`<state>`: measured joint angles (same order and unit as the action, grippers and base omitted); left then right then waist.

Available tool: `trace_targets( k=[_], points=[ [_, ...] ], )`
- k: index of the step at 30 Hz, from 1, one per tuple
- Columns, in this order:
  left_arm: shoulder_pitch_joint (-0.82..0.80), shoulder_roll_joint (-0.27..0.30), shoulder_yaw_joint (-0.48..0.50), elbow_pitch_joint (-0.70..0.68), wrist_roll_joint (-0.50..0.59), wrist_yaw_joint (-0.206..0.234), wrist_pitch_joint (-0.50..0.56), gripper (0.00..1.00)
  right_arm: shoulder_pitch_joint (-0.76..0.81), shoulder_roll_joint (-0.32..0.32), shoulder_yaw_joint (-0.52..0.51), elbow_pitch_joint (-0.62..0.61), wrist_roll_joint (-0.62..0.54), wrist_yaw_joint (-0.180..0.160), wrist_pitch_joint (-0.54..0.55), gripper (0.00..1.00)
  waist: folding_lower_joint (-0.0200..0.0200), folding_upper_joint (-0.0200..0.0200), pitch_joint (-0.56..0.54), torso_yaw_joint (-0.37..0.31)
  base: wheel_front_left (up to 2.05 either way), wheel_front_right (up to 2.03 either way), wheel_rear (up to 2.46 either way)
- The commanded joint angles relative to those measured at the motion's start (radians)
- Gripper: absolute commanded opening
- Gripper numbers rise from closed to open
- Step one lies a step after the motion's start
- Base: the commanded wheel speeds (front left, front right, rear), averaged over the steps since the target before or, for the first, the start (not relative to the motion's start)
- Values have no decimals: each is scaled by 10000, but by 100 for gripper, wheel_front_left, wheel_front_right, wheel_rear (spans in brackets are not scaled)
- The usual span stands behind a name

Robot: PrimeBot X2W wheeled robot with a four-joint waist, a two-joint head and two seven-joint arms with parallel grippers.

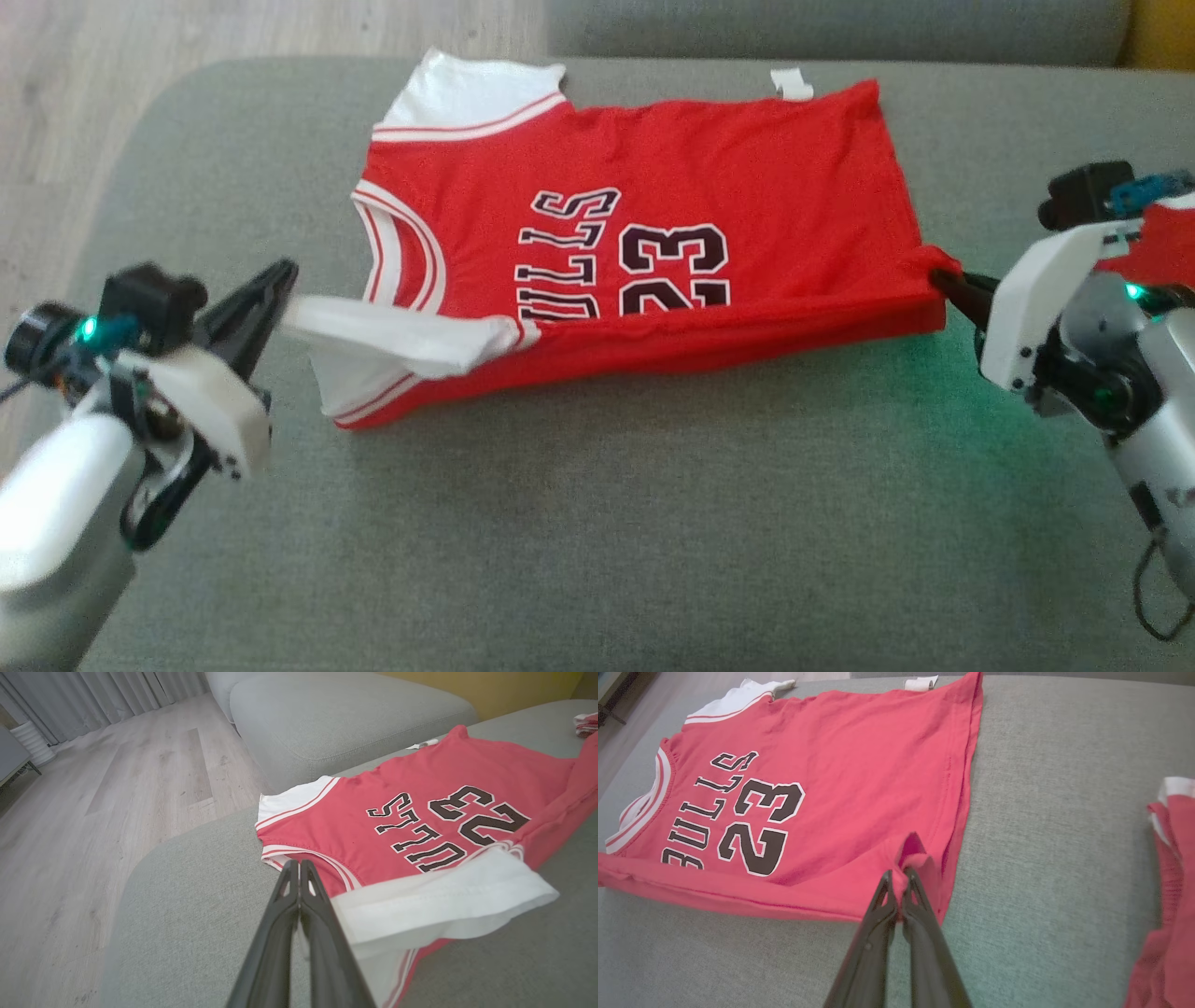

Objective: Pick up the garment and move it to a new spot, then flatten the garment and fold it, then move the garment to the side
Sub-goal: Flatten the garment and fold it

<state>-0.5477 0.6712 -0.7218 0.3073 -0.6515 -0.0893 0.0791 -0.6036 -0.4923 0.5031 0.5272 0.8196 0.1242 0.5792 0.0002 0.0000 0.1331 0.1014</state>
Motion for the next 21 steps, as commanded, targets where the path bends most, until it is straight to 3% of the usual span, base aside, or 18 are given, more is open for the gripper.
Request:
trace_targets(
  k=[1,14,15,16,17,21],
  points=[
    [-1014,214,355,247,107,-90,4,0,-486,68,-58,-88,-227,65,-181,0,-2,0,352,-75,0,0,0],
    [-3226,-634,-488,3225,465,-393,-505,0,-1762,963,177,1070,-928,65,-573,0,-2,0,1249,-374,0,0,0],
    [-3390,-713,-534,3429,470,-397,-604,0,-1873,994,173,1174,-1025,65,-695,10,-2,0,1304,-392,0,0,0],
    [-3544,-802,-544,3649,471,-400,-742,0,-1972,1040,104,1314,-1114,65,-892,100,-2,0,1343,-401,0,0,0],
    [-3687,-895,-538,3874,492,-401,-925,100,-2044,1154,35,1445,-1112,65,-1037,100,-2,0,1373,-406,0,0,0],
    [-4082,-1462,-189,4896,330,-240,-2154,100,-2245,1544,-289,1542,-1018,65,-2500,100,-2,0,1379,-398,0,0,0]
  ],
)
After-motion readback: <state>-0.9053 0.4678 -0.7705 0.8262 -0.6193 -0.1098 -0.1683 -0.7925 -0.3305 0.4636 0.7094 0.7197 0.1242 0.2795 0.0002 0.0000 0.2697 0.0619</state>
